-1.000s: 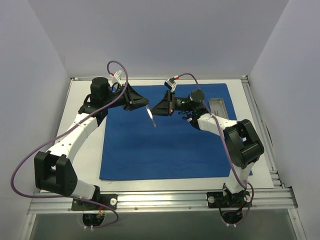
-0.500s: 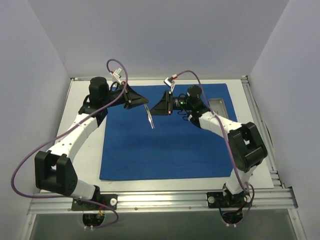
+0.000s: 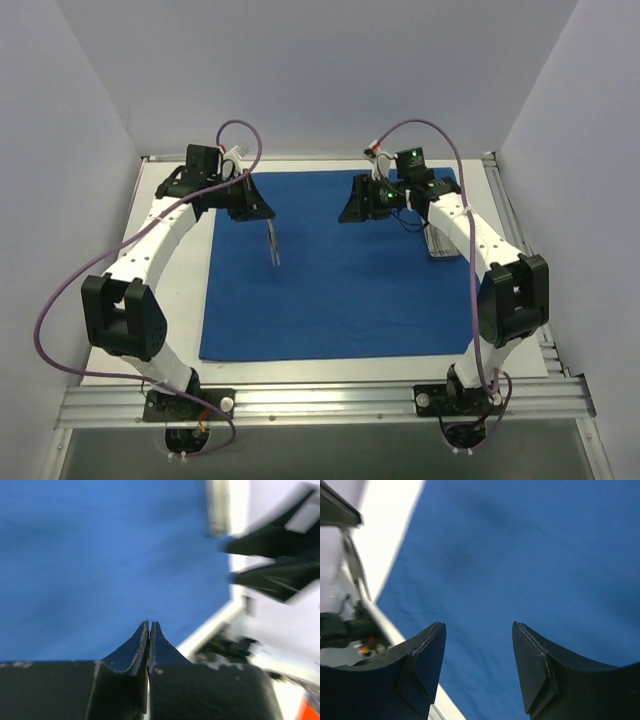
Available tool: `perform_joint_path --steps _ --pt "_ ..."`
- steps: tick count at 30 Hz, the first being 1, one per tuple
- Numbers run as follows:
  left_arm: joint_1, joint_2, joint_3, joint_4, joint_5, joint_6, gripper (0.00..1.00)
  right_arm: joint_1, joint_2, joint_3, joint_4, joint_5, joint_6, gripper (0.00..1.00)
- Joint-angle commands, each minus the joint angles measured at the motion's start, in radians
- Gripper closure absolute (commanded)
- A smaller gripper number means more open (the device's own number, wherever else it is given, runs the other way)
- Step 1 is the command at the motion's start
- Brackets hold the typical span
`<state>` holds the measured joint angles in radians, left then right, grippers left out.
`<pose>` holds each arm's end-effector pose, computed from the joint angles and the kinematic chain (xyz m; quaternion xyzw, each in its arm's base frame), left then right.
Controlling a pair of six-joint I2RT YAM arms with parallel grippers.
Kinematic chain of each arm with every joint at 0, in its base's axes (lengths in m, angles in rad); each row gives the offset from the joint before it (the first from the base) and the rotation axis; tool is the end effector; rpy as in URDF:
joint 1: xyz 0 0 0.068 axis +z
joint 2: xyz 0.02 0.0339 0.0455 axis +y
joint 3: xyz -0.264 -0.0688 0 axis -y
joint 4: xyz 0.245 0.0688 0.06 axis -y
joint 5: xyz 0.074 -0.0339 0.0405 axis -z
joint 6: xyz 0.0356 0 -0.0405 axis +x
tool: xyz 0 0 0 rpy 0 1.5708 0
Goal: Open and lay out the surgical kit
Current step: Place the medical item in the surgical kit.
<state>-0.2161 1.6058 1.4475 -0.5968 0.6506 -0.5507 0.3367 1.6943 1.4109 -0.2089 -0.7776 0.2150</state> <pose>0.3423 -0.0972 0.3278 -0.0199 0.8788 -0.4127 0.2388 0.3618 0.1531 0.3176 -0.2426 0.7807 0.4424 0.3686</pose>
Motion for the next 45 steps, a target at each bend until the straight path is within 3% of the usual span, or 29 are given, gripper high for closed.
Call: perform_joint_path --steps 1,8,16,26,32,45 --pt "-0.008 0.095 0.144 -0.335 -0.306 0.222 0.98 -0.034 -0.008 0.075 -0.317 0.201 -0.203 0.45" --pt "-0.028 0.342 0.402 -0.517 -0.569 0.298 0.98 -0.07 -0.064 0.01 -0.362 0.222 -0.204 0.45" --pt "-0.04 0.522 0.609 -0.61 -0.735 0.356 0.98 -0.071 -0.061 0.005 -0.402 0.279 -0.204 0.46" --pt "-0.006 0.713 0.718 -0.609 -0.74 0.353 0.98 -0.084 -0.013 0.076 -0.423 0.296 -0.204 0.46" --pt "0.006 0.724 0.668 -0.499 -0.73 0.324 0.98 -0.096 0.008 0.086 -0.425 0.299 -0.204 0.46" --pt "0.017 0.815 0.677 -0.492 -0.724 0.284 0.98 -0.13 0.039 0.123 -0.451 0.33 -0.204 0.47"
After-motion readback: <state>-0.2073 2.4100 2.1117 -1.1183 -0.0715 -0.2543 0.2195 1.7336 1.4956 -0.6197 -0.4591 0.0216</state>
